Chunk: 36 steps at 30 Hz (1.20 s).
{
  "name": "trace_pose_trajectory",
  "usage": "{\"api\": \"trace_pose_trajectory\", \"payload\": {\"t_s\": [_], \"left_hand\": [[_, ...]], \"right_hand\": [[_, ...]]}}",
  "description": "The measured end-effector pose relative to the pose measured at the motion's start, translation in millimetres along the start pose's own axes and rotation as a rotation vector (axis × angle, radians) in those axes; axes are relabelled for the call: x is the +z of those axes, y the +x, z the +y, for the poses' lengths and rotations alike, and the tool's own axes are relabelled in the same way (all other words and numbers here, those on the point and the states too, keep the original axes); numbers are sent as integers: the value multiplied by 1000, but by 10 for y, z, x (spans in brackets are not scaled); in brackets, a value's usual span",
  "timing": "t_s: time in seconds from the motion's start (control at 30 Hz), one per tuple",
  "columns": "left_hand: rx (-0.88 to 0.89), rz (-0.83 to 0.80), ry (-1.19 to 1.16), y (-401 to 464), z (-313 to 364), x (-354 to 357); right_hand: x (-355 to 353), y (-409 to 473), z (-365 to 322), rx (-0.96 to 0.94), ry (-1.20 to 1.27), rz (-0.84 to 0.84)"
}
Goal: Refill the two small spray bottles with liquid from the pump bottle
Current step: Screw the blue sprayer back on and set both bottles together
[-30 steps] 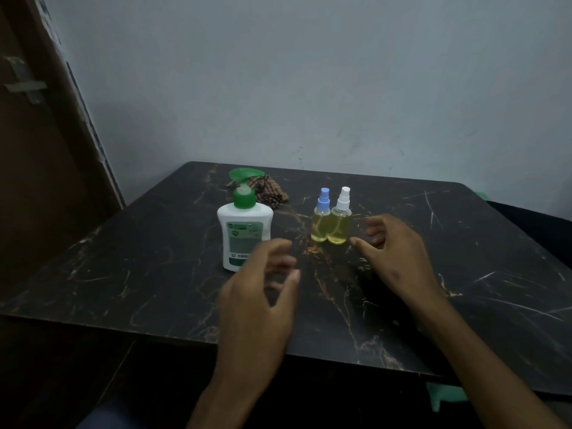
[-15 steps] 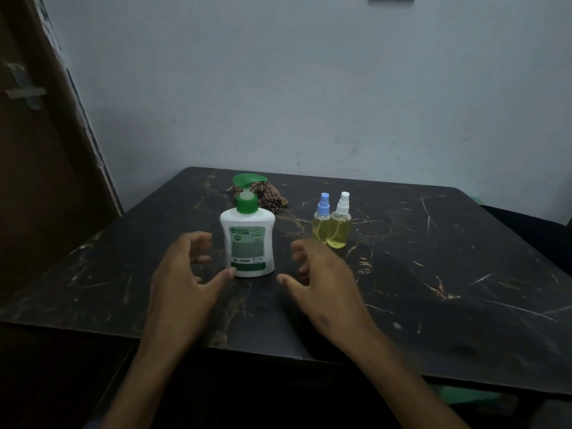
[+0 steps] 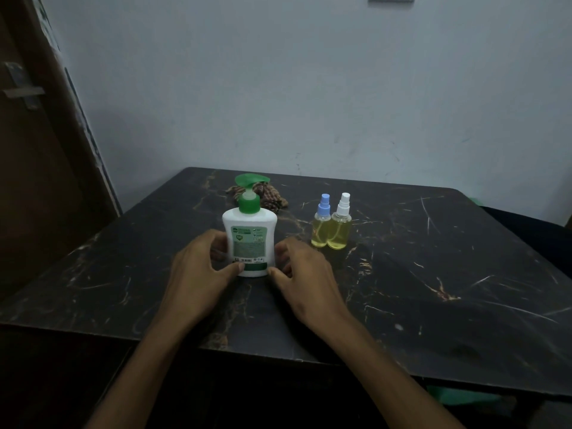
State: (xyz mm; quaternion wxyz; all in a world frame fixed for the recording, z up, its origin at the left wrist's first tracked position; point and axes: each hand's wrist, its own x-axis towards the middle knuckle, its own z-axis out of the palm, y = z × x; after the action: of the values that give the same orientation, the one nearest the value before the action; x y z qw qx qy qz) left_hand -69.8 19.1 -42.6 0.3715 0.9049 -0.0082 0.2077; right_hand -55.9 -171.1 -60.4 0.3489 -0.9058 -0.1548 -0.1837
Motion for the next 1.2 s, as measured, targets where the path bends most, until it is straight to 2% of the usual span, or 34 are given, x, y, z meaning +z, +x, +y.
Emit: {"api": "trace_pose_trajectory", "payload": {"t_s": [0.57,0.87,1.2], "left_hand": [[50,-140,-24,616,-197,30],[134,-153,-93,895,-156,248],[97,-160,-133,945,-216,391]], "right_hand": [[212,585,99,-46,-70,18],[207,754,273,-8,-112,67],[260,809,332,-1,-163,72]]}}
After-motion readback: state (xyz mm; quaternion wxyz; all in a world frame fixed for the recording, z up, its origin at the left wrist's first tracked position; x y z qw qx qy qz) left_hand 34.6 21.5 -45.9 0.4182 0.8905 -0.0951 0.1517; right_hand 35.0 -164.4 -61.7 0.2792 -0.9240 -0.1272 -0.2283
